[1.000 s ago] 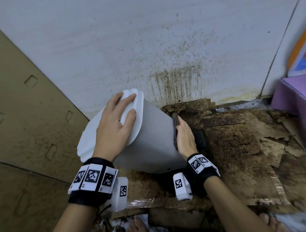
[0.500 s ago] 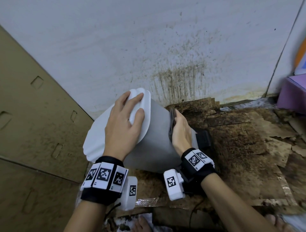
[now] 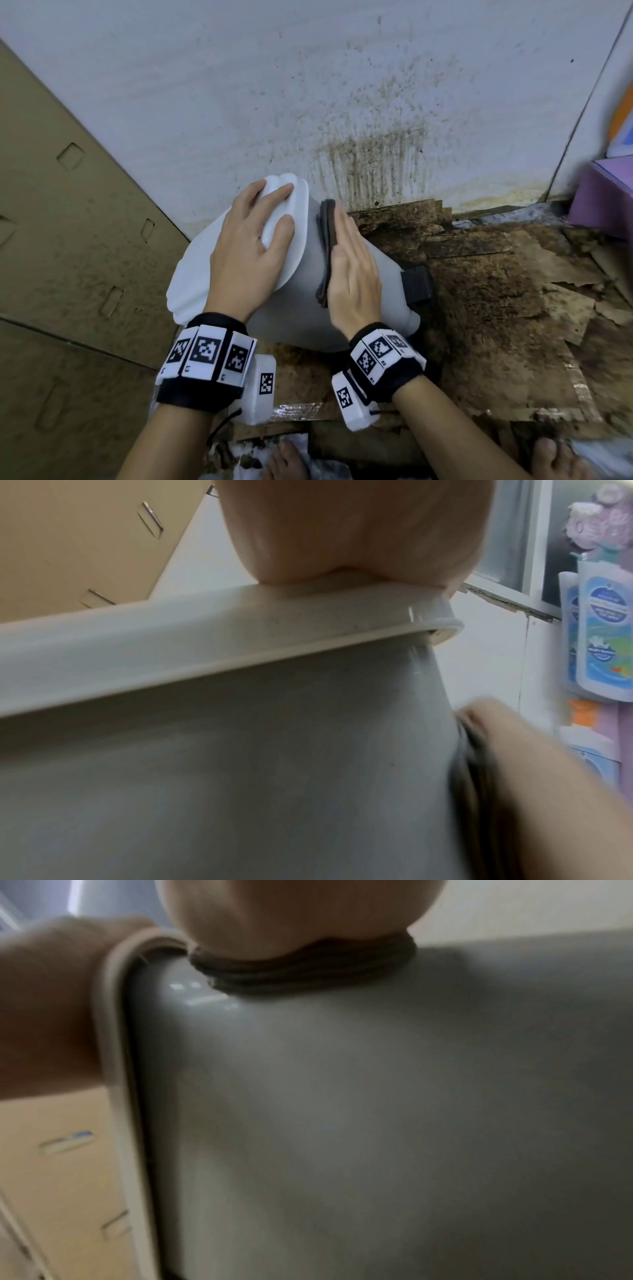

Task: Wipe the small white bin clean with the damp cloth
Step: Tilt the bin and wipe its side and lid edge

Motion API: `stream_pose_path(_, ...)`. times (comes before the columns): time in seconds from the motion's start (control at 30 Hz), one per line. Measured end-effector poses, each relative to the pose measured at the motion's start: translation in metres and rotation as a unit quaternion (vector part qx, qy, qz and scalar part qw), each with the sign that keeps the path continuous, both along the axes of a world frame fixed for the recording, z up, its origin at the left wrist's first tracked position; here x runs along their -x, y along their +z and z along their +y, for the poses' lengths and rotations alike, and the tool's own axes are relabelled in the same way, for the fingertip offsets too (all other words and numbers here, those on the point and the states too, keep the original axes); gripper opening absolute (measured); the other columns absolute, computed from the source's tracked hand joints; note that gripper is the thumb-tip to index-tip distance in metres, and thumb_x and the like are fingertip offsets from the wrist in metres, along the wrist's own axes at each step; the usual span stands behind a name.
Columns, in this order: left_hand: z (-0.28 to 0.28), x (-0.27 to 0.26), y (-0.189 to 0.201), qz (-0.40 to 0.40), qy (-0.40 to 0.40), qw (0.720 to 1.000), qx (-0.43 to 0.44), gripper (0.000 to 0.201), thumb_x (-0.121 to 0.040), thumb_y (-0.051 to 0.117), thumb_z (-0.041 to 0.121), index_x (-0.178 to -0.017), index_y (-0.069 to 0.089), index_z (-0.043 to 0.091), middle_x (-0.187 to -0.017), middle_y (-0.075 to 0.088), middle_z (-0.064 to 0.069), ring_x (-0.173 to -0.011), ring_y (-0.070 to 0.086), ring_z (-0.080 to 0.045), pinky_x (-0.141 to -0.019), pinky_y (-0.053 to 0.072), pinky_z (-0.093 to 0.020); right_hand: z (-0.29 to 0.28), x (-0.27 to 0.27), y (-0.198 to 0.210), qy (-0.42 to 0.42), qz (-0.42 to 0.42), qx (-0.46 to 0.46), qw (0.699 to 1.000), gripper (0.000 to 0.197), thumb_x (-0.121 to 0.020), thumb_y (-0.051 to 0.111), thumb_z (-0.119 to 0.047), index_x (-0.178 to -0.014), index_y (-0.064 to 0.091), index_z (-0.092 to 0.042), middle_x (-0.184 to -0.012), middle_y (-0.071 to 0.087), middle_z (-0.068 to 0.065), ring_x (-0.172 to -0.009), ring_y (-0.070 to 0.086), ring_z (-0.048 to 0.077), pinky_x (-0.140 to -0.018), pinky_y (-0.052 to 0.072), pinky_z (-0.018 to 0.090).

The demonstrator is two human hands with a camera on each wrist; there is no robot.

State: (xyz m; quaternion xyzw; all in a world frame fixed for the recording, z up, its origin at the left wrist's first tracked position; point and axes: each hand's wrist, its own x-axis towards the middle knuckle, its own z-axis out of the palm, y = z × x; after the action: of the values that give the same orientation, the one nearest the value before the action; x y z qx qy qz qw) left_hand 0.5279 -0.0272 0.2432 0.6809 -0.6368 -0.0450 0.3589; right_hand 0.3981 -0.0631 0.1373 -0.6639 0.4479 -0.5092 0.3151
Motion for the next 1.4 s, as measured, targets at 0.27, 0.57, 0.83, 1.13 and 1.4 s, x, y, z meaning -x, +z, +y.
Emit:
stream_pose_path(0.27, -0.001, -0.005, 0.001, 0.017, 0.003, 1.0, -0.001, 0.043, -0.096, 0.04, 0.047, -0.137, 0.055, 0.047, -0.151, 0.039, 0.018, -0.139, 0.037, -0.003, -0.101, 0.036, -0.032, 0.005, 0.022, -0.067, -0.128, -0.031, -0.034, 0.991, 0.058, -0.104, 0.013, -0.036, -0.153, 0.039, -0.016, -0.158, 0.038, -0.006, -0.148, 0.029, 0.007, -0.12, 0.028, 0.041)
stream_pose_path(0.57, -0.003, -0.006, -0.001, 0.009, 0.016, 1.0, 0.0, 0.043, -0.097, 0.039, 0.044, -0.138, 0.053, 0.047, -0.152, 0.038, 0.017, -0.14, 0.036, -0.002, -0.1, 0.038, -0.034, 0.007, -0.006, -0.036, -0.169, -0.01, -0.134, 0.976, 0.07, -0.095, -0.001, -0.041, -0.157, 0.027, -0.025, -0.163, 0.027, -0.012, -0.151, 0.015, 0.004, -0.124, 0.009, 0.028)
stream_pose_path(0.83, -0.003, 0.0, -0.002, -0.009, 0.007, 1.0, -0.007, 0.045, -0.097, 0.039, 0.048, -0.14, 0.052, 0.045, -0.154, 0.036, 0.017, -0.141, 0.036, -0.005, -0.098, 0.036, -0.033, 0.016, -0.038, 0.036, -0.061, -0.061, -0.082, 0.993, 0.057, -0.103, 0.006, -0.036, -0.159, 0.02, -0.031, -0.164, 0.018, -0.019, -0.151, 0.006, -0.003, -0.123, 0.004, 0.024)
stream_pose_path(1.13, -0.004, -0.002, -0.001, 0.007, 0.005, 1.0, -0.006, 0.042, -0.098, 0.042, 0.046, -0.138, 0.053, 0.047, -0.152, 0.038, 0.019, -0.14, 0.037, -0.003, -0.1, 0.034, -0.031, 0.005, -0.002, -0.017, -0.066, -0.014, 0.049, 0.996, 0.054, -0.106, 0.014, -0.027, -0.155, 0.034, -0.016, -0.16, 0.034, -0.006, -0.15, 0.025, 0.008, -0.121, 0.029, 0.039)
stream_pose_path(1.4, -0.003, -0.003, 0.001, 0.019, -0.002, 1.0, -0.002, 0.041, -0.098, 0.043, 0.045, -0.137, 0.054, 0.046, -0.152, 0.039, 0.018, -0.14, 0.037, -0.003, -0.102, 0.035, -0.031, -0.001, 0.021, -0.066, -0.141, -0.024, -0.077, 0.987, 0.054, -0.105, 0.013, -0.024, -0.154, 0.036, -0.021, -0.159, 0.036, -0.007, -0.149, 0.025, 0.003, -0.123, 0.017, 0.027)
